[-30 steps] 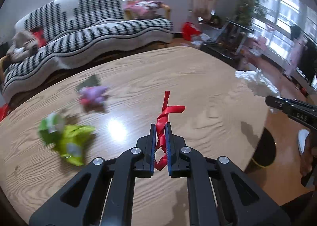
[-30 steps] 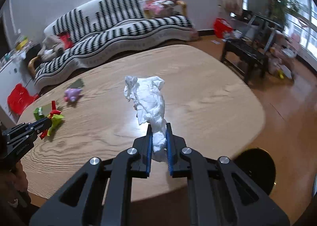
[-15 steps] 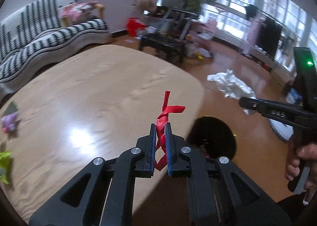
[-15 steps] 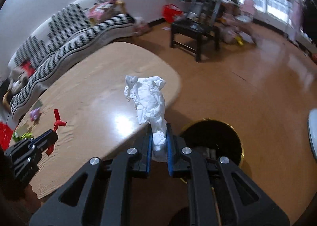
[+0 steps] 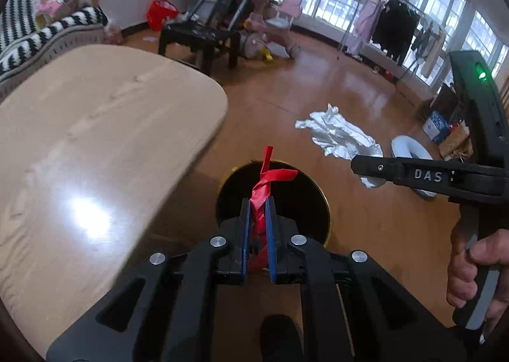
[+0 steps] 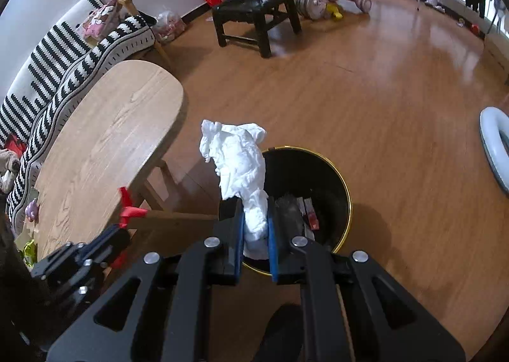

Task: Collect trash
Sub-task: 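Carry both held items to the black bin and open both tools over it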

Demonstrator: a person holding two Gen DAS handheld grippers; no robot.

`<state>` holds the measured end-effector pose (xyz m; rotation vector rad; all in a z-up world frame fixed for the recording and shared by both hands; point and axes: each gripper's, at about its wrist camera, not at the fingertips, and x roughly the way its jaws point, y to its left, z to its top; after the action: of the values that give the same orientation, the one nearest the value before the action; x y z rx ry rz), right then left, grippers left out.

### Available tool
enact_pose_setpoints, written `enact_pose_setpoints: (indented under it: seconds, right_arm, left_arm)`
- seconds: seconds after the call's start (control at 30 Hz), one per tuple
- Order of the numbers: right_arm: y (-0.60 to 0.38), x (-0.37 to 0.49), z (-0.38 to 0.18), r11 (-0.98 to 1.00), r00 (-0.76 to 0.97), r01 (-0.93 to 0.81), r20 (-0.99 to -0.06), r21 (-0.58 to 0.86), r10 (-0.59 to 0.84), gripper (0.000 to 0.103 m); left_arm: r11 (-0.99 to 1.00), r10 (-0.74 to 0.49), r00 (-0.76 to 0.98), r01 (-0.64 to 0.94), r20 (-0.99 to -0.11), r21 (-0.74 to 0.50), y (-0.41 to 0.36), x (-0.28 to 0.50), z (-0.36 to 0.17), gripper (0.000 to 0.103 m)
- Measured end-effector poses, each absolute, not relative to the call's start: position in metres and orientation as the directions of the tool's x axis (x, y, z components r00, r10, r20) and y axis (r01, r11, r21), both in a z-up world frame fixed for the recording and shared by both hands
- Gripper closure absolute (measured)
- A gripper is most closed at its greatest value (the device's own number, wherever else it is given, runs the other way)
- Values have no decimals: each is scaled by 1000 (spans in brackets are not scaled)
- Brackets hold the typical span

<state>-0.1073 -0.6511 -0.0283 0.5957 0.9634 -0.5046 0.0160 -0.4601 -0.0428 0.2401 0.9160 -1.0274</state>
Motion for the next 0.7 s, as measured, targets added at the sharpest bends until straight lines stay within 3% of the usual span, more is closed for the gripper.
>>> enact_pose_setpoints:
  seconds: [0.7]
  right_arm:
    - [-654, -109, -28, 713, 484, 655, -863, 250, -142, 90]
  left_arm:
    - [505, -628, 148, 824, -764, -255, -488, 18, -64, 95]
